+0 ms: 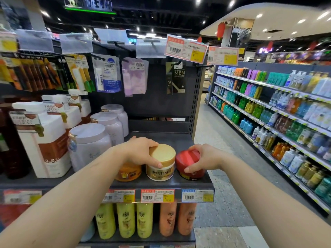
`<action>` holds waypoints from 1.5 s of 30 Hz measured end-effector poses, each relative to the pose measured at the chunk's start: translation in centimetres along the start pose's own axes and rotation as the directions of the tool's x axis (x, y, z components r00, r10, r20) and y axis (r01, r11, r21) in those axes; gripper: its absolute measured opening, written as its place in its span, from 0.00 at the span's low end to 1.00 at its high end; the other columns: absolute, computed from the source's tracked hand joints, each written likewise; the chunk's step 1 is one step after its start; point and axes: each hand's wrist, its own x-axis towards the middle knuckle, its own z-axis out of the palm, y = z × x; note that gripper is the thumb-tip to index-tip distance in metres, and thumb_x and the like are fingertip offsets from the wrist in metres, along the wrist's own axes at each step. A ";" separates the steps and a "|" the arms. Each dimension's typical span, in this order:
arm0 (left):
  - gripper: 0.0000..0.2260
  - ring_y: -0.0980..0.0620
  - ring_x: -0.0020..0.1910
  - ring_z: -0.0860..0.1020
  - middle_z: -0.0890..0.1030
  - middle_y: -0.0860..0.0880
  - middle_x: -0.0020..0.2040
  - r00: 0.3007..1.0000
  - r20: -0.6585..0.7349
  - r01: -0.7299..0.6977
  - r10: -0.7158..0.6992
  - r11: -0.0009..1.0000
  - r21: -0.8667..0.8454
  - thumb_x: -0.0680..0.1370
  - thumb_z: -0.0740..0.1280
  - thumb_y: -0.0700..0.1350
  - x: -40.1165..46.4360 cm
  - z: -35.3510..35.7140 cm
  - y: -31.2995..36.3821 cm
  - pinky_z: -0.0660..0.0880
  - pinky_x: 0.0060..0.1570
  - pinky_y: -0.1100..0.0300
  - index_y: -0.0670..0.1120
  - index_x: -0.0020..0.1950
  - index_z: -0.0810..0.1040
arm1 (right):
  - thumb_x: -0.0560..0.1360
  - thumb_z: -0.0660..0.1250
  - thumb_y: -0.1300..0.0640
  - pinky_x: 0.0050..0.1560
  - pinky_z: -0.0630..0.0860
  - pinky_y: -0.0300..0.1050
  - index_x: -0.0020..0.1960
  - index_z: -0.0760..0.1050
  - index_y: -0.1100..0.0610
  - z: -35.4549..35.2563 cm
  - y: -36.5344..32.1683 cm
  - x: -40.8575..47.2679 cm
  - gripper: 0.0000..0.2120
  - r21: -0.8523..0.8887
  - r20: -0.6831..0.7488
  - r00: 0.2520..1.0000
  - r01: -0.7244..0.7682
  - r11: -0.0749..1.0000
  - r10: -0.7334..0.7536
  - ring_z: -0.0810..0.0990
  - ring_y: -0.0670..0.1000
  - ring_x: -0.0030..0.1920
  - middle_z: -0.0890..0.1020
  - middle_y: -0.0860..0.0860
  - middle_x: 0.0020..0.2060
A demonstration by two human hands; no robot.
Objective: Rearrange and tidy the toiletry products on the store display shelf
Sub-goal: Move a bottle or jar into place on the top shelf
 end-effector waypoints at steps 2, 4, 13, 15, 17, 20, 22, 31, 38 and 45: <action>0.40 0.48 0.72 0.63 0.65 0.52 0.75 1.000 -0.002 0.008 -0.008 1.000 0.007 0.69 0.69 0.66 0.0 0.1 -0.1 0.57 0.72 0.46 0.54 0.76 0.59 | 0.60 0.77 0.38 0.63 0.73 0.54 0.73 0.61 0.46 -0.1 0.1 -0.1 0.47 -0.028 -0.003 1.000 0.002 1.000 -0.002 0.69 0.56 0.65 0.67 0.51 0.68; 0.41 0.47 0.73 0.61 0.63 0.52 0.75 1.000 0.002 0.016 -0.016 1.000 -0.002 0.68 0.69 0.67 -0.2 0.0 -0.2 0.55 0.73 0.44 0.55 0.76 0.58 | 0.60 0.76 0.35 0.64 0.72 0.55 0.75 0.58 0.46 -0.1 0.0 -0.2 0.49 -0.055 -0.005 1.000 -0.001 0.998 0.001 0.68 0.57 0.67 0.65 0.52 0.70; 0.44 0.50 0.74 0.61 0.60 0.53 0.76 0.998 -0.039 0.040 -0.043 0.997 -0.070 0.66 0.74 0.62 -2.0 -1.7 -3.0 0.62 0.68 0.53 0.56 0.76 0.57 | 0.64 0.70 0.31 0.72 0.59 0.60 0.76 0.57 0.46 2.6 -4.6 0.6 0.47 -0.110 -0.185 0.919 0.332 0.937 -0.348 0.61 0.51 0.74 0.64 0.47 0.74; 0.44 0.50 0.74 0.60 0.60 0.53 0.76 0.998 -0.020 0.066 -0.067 0.996 -0.054 0.67 0.75 0.60 -2.5 -1.1 -3.4 0.63 0.67 0.54 0.56 0.76 0.56 | 0.63 0.69 0.29 0.72 0.58 0.61 0.75 0.57 0.44 3.3 -5.3 1.0 0.46 -0.139 -0.169 0.919 0.336 0.931 -0.357 0.62 0.51 0.73 0.66 0.46 0.73; 0.42 0.49 0.73 0.61 0.59 0.53 0.77 0.997 -0.014 0.081 -0.081 0.996 -0.023 0.68 0.75 0.57 -3.0 -0.5 -3.9 0.64 0.66 0.54 0.56 0.77 0.56 | 0.63 0.69 0.29 0.72 0.57 0.61 0.75 0.56 0.42 3.8 -5.5 1.4 0.46 -0.152 -0.160 0.926 0.319 0.935 -0.342 0.63 0.52 0.73 0.67 0.46 0.73; 0.40 0.49 0.74 0.60 0.57 0.54 0.77 0.996 -0.037 0.077 -0.077 0.997 -0.008 0.71 0.74 0.53 -3.4 0.1 -4.4 0.63 0.68 0.53 0.56 0.77 0.55 | 0.64 0.68 0.29 0.72 0.58 0.61 0.75 0.56 0.41 4.3 -5.2 1.6 0.44 -0.115 -0.160 0.931 0.313 0.943 -0.328 0.64 0.52 0.72 0.66 0.46 0.72; 0.39 0.50 0.75 0.58 0.55 0.55 0.78 0.997 -0.043 0.062 -0.062 0.998 0.002 0.72 0.73 0.52 -3.4 0.4 -4.4 0.61 0.69 0.52 0.55 0.77 0.55 | 0.65 0.68 0.29 0.71 0.59 0.60 0.74 0.56 0.41 4.4 -5.1 1.6 0.44 -0.107 -0.162 0.929 0.318 0.942 -0.332 0.64 0.52 0.71 0.66 0.45 0.72; 0.28 0.55 0.67 0.68 0.72 0.54 0.68 0.821 -0.561 -0.061 -0.102 0.962 -0.265 0.70 0.74 0.52 -7.4 3.6 -3.7 0.63 0.66 0.60 0.53 0.69 0.71 | 0.65 0.67 0.29 0.71 0.60 0.58 0.74 0.59 0.44 5.2 -9.1 0.9 0.43 -0.161 -0.278 0.817 0.478 0.863 -0.505 0.62 0.51 0.72 0.67 0.47 0.72; 0.21 0.55 0.61 0.73 0.76 0.52 0.61 0.577 -0.658 0.072 -0.483 0.833 -0.548 0.72 0.74 0.43 -14.9 6.2 -9.4 0.68 0.61 0.63 0.47 0.64 0.75 | 0.69 0.69 0.35 0.67 0.69 0.55 0.74 0.58 0.43 6.2 -16.5 2.1 0.38 0.054 -0.224 0.797 0.585 0.809 -0.561 0.66 0.54 0.70 0.68 0.50 0.72; 0.34 0.60 0.65 0.68 0.69 0.58 0.68 0.684 -0.539 0.080 -0.491 0.785 -0.614 0.72 0.74 0.45 -15.7 6.1 -14.3 0.64 0.60 0.68 0.56 0.74 0.62 | 0.67 0.70 0.34 0.65 0.71 0.55 0.75 0.55 0.40 7.3 -22.6 4.6 0.42 0.152 -0.189 0.836 0.542 0.826 -0.514 0.68 0.54 0.69 0.66 0.48 0.73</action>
